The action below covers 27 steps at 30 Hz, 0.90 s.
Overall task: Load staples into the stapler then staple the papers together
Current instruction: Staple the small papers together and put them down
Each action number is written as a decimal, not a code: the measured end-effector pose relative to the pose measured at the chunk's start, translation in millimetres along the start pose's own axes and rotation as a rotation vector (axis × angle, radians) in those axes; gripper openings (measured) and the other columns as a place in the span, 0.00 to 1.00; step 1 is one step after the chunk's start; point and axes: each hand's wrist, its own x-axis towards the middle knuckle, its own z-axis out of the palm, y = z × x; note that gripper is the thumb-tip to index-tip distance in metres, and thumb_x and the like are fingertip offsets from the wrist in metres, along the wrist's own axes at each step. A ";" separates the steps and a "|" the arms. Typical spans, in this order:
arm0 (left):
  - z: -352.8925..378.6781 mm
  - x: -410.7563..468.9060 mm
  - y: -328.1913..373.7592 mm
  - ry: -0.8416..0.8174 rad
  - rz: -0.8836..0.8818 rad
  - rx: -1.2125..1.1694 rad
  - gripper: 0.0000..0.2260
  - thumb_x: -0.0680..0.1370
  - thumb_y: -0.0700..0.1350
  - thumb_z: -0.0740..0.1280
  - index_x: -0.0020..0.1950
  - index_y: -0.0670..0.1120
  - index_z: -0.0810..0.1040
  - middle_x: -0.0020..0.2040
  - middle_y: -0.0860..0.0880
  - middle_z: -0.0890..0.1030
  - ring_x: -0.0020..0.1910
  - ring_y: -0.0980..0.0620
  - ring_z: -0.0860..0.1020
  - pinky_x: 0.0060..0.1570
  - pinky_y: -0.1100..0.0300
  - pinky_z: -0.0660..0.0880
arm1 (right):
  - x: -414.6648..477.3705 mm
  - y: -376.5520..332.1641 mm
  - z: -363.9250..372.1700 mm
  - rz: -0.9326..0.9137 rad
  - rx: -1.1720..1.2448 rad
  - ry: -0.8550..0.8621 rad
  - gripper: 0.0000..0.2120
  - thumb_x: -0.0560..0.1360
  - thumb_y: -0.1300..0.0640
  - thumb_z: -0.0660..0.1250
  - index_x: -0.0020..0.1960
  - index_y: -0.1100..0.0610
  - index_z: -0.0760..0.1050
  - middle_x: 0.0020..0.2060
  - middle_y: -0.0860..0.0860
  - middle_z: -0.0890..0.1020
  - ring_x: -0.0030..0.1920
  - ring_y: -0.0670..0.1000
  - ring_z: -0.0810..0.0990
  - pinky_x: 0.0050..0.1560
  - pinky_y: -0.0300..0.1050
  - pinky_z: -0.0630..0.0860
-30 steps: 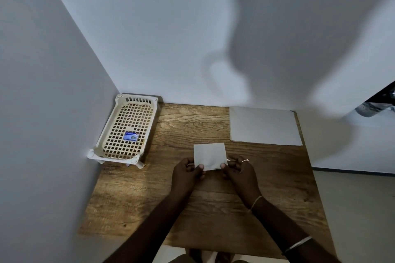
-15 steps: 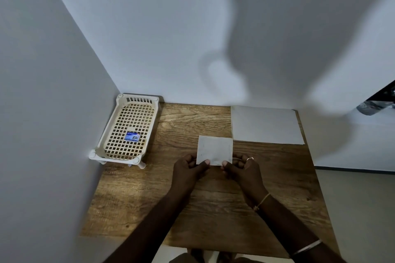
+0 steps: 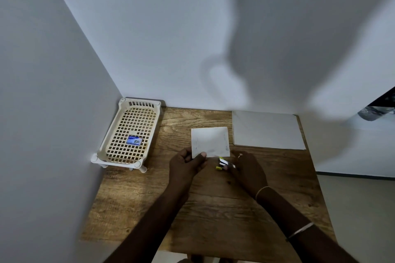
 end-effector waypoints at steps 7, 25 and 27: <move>2.5 1.2 11.0 0.016 0.028 -0.025 0.15 0.75 0.38 0.76 0.61 0.41 0.82 0.53 0.42 0.87 0.53 0.43 0.86 0.49 0.56 0.83 | -1.7 1.5 27.8 -0.090 -0.196 -0.053 0.26 0.73 0.43 0.72 0.67 0.51 0.76 0.60 0.50 0.78 0.59 0.54 0.75 0.53 0.48 0.76; 13.4 9.3 26.6 0.041 0.066 -0.004 0.15 0.74 0.39 0.76 0.60 0.42 0.82 0.53 0.42 0.87 0.53 0.43 0.86 0.50 0.55 0.83 | 0.8 -18.5 -1.9 0.210 0.677 0.090 0.16 0.70 0.48 0.78 0.52 0.49 0.76 0.45 0.41 0.81 0.46 0.39 0.80 0.43 0.35 0.76; 20.5 12.7 36.4 0.029 0.084 -0.013 0.14 0.74 0.39 0.76 0.59 0.42 0.83 0.52 0.42 0.87 0.53 0.42 0.86 0.51 0.54 0.83 | 1.1 -25.2 -14.2 0.231 0.857 0.096 0.17 0.70 0.50 0.79 0.54 0.52 0.78 0.45 0.47 0.85 0.45 0.46 0.84 0.44 0.42 0.81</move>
